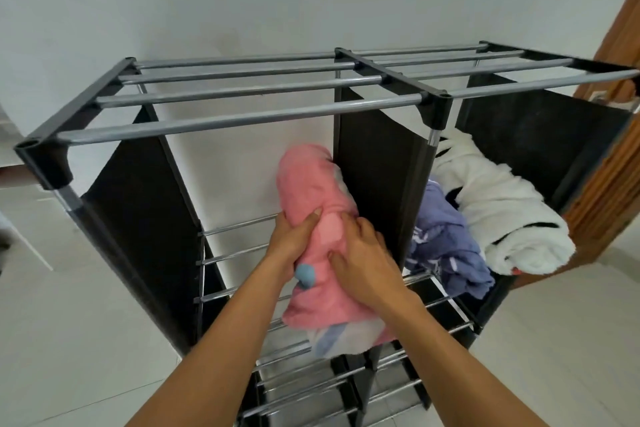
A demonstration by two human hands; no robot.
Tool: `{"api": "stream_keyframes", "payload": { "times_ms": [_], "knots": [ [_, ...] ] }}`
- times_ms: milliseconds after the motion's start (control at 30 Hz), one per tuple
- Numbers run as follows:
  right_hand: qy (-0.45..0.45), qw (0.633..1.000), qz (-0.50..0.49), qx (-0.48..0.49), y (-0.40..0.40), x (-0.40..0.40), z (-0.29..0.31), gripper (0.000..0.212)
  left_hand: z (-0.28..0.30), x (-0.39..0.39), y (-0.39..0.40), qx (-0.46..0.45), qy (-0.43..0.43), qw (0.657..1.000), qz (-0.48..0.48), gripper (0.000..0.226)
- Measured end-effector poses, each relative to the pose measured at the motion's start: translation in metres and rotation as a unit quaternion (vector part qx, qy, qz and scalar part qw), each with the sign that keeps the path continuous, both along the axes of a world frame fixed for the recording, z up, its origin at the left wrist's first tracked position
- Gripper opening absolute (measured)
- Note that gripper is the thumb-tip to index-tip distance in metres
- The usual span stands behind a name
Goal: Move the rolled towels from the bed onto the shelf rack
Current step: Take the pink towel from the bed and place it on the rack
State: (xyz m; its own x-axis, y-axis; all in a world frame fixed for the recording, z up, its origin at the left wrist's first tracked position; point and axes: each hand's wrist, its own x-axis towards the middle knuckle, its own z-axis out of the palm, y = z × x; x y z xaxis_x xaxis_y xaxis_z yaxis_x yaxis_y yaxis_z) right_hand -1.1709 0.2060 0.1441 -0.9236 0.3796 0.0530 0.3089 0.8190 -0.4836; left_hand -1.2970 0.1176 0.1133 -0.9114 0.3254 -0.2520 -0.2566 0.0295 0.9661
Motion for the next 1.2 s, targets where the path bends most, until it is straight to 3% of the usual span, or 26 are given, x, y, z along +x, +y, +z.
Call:
{"api": "stream_keyframes", "payload": {
  "times_ms": [367, 467, 633, 700, 800, 867, 933, 967, 1033, 1133, 1200],
  "knots": [
    [0.088, 0.996, -0.013, -0.028, -0.009, 0.023, -0.015, 0.061, 0.004, 0.000, -0.001, -0.139, 0.080, 0.987, 0.003, 0.094],
    [0.113, 0.992, -0.020, -0.049, -0.013, 0.047, -0.027, 0.059, 0.011, 0.022, 0.001, -0.196, 0.173, 0.965, 0.021, 0.072],
    [0.096, 0.984, -0.047, -0.145, -0.018, 0.101, -0.060, 0.058, 0.019, 0.093, 0.008, -0.267, 0.315, 0.911, -0.013, 0.075],
    [0.054, 0.983, -0.065, -0.165, -0.011, 0.131, -0.072, 0.055, 0.021, 0.126, 0.009, -0.236, 0.362, 0.902, -0.012, 0.070],
    [-0.011, 0.971, -0.147, -0.188, 0.002, 0.200, -0.091, 0.052, 0.019, 0.188, 0.011, -0.096, 0.430, 0.897, -0.037, 0.057],
    [-0.029, 0.947, -0.236, -0.216, 0.008, 0.265, -0.105, 0.052, 0.013, 0.236, 0.018, -0.043, 0.437, 0.890, -0.125, 0.046],
    [-0.018, 0.897, -0.353, -0.266, 0.007, 0.342, -0.118, 0.050, 0.005, 0.289, 0.035, -0.023, 0.416, 0.869, -0.268, 0.045],
    [0.000, 0.862, -0.410, -0.298, 0.003, 0.381, -0.124, 0.048, 0.000, 0.319, 0.046, -0.030, 0.411, 0.842, -0.348, 0.046],
    [0.057, 0.781, -0.495, -0.377, -0.010, 0.453, -0.134, 0.041, -0.014, 0.382, 0.069, -0.059, 0.430, 0.750, -0.499, 0.047],
    [0.133, 0.669, -0.577, -0.449, -0.039, 0.547, -0.145, 0.033, -0.033, 0.487, 0.097, -0.148, 0.447, 0.553, -0.688, 0.050],
    [0.175, 0.607, -0.624, -0.460, -0.064, 0.606, -0.158, 0.030, -0.050, 0.560, 0.103, -0.196, 0.461, 0.428, -0.752, 0.054]
  ]
}}
